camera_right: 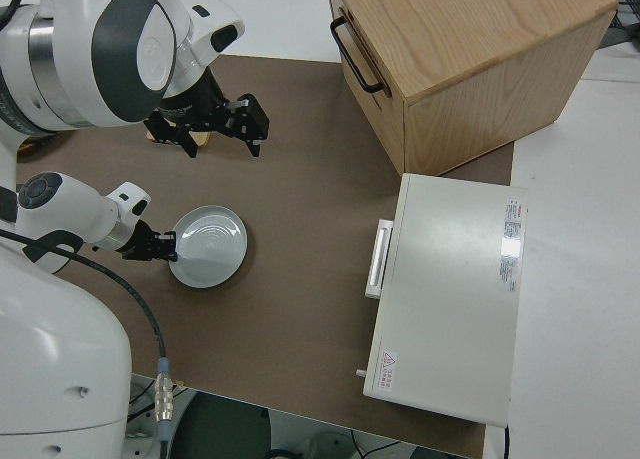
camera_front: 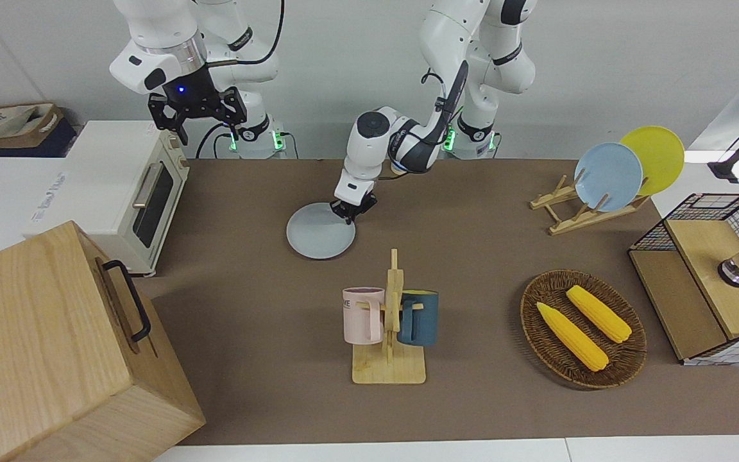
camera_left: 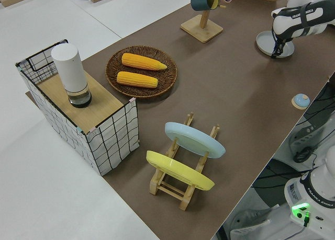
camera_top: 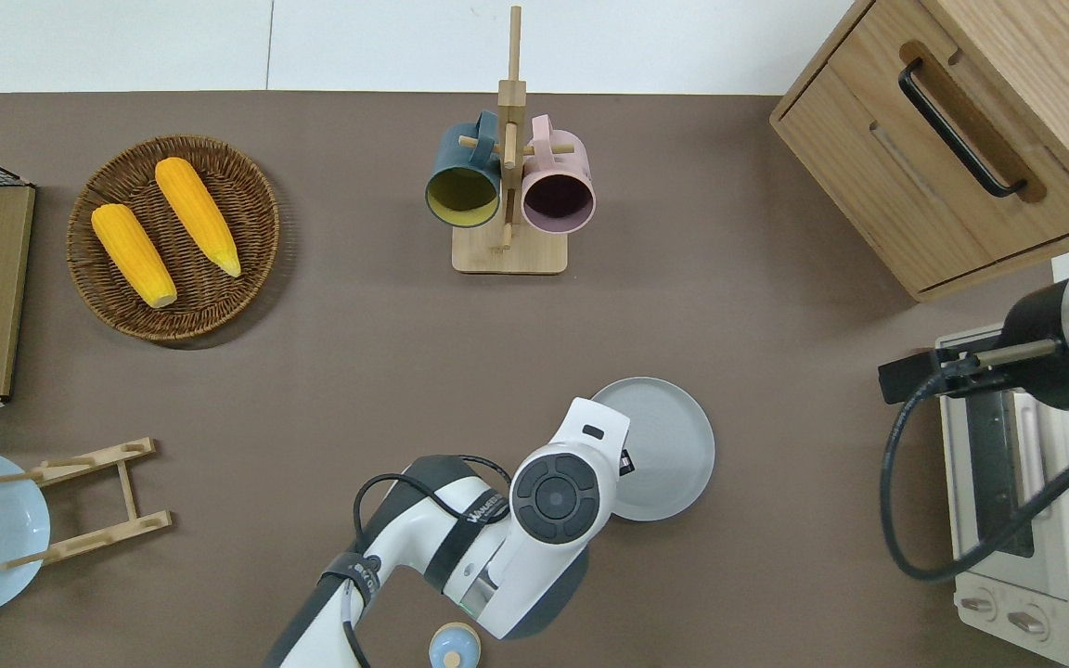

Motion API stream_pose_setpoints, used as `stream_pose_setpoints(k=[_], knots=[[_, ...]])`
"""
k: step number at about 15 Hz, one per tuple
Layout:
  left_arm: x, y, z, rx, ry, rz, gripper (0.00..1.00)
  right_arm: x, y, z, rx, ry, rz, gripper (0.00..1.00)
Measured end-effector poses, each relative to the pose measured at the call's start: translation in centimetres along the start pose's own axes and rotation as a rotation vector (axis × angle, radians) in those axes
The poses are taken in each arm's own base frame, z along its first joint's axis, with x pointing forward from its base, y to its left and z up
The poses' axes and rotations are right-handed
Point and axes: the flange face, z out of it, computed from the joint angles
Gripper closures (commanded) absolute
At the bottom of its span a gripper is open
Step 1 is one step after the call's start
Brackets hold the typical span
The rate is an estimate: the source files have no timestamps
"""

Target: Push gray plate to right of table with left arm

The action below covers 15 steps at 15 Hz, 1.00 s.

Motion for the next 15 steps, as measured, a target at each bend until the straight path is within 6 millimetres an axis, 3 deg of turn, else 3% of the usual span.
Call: stream_pose_setpoints(k=[7,15], knots=[[-3.4,4.8,1.0,-0.011,0.043,-0.015,1.0,0.0,0.0,0.0,0.0,0.0,0.0,0.017],[-5.1,6.9,1.5,-0.025,0.05,-0.013,1.0,0.0,0.0,0.0,0.0,0.0,0.0,0.017]])
